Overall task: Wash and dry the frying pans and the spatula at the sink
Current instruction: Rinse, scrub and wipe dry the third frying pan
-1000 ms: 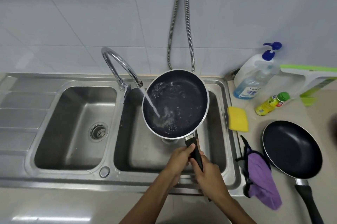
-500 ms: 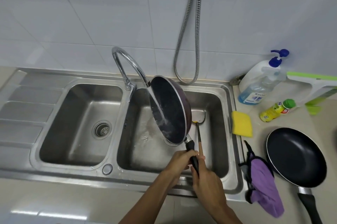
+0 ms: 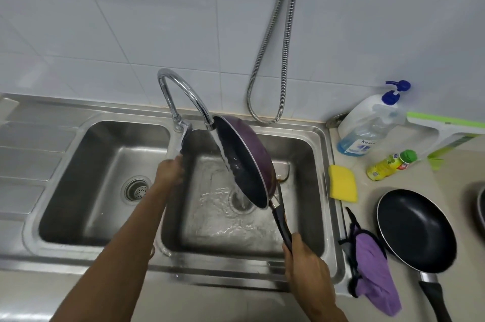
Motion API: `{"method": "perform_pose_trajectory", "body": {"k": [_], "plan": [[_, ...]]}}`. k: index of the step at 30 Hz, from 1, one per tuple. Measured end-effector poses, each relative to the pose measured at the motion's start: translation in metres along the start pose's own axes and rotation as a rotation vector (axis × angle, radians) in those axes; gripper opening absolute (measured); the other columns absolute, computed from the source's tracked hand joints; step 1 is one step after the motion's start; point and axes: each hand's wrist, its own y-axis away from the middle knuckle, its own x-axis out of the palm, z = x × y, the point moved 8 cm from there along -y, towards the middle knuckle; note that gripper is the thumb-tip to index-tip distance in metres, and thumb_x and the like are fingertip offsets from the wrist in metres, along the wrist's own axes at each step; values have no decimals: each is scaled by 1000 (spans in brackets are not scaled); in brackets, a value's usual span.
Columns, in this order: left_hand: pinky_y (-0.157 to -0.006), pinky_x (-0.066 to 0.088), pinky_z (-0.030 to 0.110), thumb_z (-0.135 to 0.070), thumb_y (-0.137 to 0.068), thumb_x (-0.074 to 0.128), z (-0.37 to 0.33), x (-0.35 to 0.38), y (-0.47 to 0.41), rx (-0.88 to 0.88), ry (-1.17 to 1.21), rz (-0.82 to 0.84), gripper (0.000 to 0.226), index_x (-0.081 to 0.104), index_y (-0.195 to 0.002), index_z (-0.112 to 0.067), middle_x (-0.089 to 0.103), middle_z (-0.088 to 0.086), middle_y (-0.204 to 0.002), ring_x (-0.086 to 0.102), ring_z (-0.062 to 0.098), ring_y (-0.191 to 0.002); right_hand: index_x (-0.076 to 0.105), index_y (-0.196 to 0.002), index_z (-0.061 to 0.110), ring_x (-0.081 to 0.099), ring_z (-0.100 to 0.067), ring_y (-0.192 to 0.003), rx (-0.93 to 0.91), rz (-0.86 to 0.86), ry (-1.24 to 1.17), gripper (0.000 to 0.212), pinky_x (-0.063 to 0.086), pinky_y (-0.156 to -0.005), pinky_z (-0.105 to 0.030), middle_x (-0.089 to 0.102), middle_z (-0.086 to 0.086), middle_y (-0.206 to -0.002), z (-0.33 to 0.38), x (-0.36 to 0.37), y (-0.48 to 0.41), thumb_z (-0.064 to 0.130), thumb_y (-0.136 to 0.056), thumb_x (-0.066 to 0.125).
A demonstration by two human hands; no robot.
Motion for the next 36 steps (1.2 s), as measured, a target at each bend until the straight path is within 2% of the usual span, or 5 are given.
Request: {"method": "perform_pose_trajectory", "body": {"k": [8,20,25,29,36], "plan": [[-87,45,33,-14,-102,48,-29,14,-7,-101,343,103,10,57,-100,-15,58,5,-91,58,16,-83,42,-109,26,63,-16,-64,-53,-113,37,14,39,-59,-26,61,9,-80,-3,-8,-6,40,-104,42],[-73,47,27,-4,-98,53,-126,21,-6,216,251,196,19,62,-85,-16,64,4,-83,67,5,-69,42,-104,25,60,-16,-60,-26,-159,36,14,43,-57,-28,57,9,-75,-2,-20,-2,40,-105,41],[-69,44,30,-16,-99,56,-26,25,42,84,52,128,19,66,-112,-5,72,13,-117,67,16,-85,40,-99,27,62,-18,-61,-21,-164,-18,18,47,-57,-31,60,8,-73,2,-22,5,44,-103,41],[-81,47,33,-51,-94,61,78,106,147,-141,-288,545,44,66,-120,-15,79,-1,-105,74,14,-93,41,-100,27,57,-11,-60,15,-140,-108,18,45,-58,-25,59,9,-72,4,-21,13,45,-102,45],[-88,59,34,-45,-74,87,120,203,219,-358,254,622,55,78,-104,0,78,13,-103,75,22,-92,39,-145,19,68,-16,-81,11,-11,-303,44,45,-63,-22,73,-5,-105,17,-11,26,30,-103,44]]}}
